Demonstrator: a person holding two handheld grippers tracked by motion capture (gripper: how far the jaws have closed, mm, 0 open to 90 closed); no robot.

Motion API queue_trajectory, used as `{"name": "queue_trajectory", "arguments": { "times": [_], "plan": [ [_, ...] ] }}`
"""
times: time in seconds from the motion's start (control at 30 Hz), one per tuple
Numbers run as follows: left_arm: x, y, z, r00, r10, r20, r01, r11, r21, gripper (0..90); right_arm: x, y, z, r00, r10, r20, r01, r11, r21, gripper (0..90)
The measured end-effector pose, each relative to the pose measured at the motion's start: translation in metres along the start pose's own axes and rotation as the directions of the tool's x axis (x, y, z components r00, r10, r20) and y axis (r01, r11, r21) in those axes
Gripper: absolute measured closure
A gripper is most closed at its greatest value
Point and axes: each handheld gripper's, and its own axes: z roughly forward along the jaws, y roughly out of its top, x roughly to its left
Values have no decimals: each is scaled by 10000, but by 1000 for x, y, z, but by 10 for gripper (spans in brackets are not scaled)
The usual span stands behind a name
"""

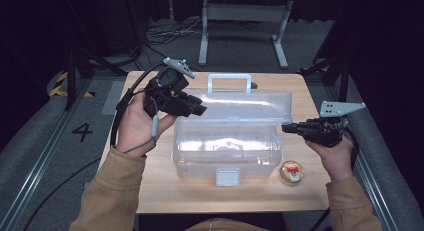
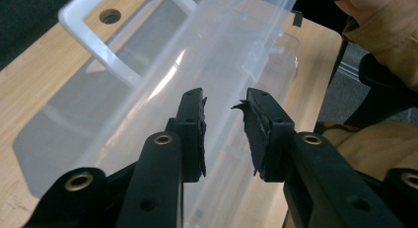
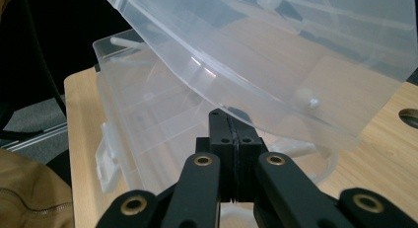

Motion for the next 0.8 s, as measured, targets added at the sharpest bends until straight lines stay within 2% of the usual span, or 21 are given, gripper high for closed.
{"name": "queue_trajectory", "arguments": {
  "times": [0.17, 0.3, 0.47, 0.6, 0.63, 0.7, 0.8],
  "plan": [
    [-7, -7, 1, 10000, 30, -3, -30, 9999, 143, 693, -6, 6, 0, 10000, 68, -13, -68, 9998, -173, 900],
    [-9, -15, 4, 9999, -82, 65, 82, 9999, 97, 693, -8, 9, 0, 9998, 77, 160, -73, 9996, -285, 900],
    [-11, -27, 9, 9996, -293, -33, 293, 9995, -99, 698, -7, 12, 1, 9984, 267, 498, -245, 9988, -428, 900],
    [-11, -34, 13, 9996, -290, -44, 289, 9995, -147, 703, -7, 11, 1, 9980, 317, 538, -290, 9983, -513, 900],
    [-11, -39, 17, 9992, -339, -227, 335, 9993, -139, 702, -5, 11, 1, 9977, 300, 607, -268, 9982, -534, 900],
    [-11, -42, 19, 9989, -389, -270, 385, 9991, -174, 702, -5, 11, 1, 9976, 290, 627, -257, 9983, -531, 900],
    [-9, -53, 26, 9986, -507, -179, 503, 9985, -223, 703, -3, 10, 1, 9968, 298, 747, -257, 9981, -559, 900]
  ]
}}
